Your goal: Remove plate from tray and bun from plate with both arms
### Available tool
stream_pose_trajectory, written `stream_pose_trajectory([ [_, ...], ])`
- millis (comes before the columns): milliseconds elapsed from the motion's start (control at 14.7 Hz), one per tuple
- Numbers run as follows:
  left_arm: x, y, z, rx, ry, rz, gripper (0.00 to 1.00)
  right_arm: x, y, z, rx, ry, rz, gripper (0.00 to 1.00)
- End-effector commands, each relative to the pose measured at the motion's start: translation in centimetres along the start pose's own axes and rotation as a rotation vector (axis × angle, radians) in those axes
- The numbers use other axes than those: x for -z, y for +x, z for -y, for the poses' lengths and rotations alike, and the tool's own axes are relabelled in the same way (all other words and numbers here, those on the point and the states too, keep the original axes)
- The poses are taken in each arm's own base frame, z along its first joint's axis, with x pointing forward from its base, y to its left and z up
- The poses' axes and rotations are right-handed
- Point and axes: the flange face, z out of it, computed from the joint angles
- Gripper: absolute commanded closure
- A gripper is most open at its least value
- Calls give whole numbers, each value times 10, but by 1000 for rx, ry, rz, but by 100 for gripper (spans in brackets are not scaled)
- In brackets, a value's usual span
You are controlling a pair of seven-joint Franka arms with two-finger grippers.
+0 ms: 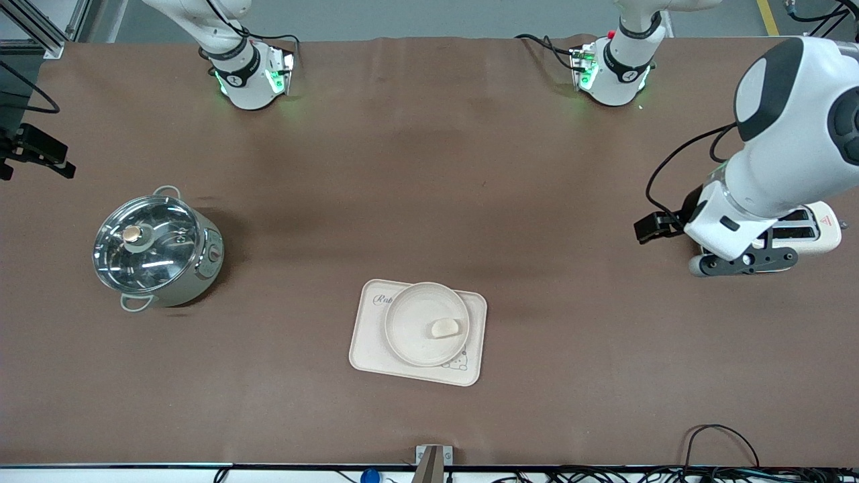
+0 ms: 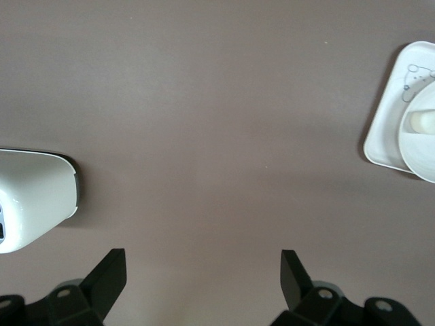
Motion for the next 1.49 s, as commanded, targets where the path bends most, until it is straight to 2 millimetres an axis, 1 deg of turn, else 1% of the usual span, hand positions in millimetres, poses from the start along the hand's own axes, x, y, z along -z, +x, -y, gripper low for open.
stream_pose_trajectory([
  [0, -1, 7, 3, -10, 44, -27, 0, 1, -4, -3, -8, 17, -5, 0],
  [407, -1, 10, 12, 0, 60, -37, 0, 2, -4, -3, -8, 17, -5, 0],
  [543, 0, 14, 20, 10, 55, -43, 0, 1, -4, -3, -8, 17, -3, 0],
  [747, 0, 14, 21, -23, 56, -42, 0, 2, -4, -3, -8, 17, -5, 0],
  [1018, 1, 10, 11, -40, 48, -43, 0, 1, -4, -3, -8, 17, -2, 0],
  [1154, 6, 9, 13, -42, 46, -51, 0, 1, -4, -3, -8, 17, -2, 0],
  [1290, 6, 9, 11, -53, 45, -50, 0, 1, -4, -3, -8, 17, -2, 0],
  [1425, 0, 8, 4, -64, 46, -41, 0, 1, -4, -3, -8, 17, -2, 0],
])
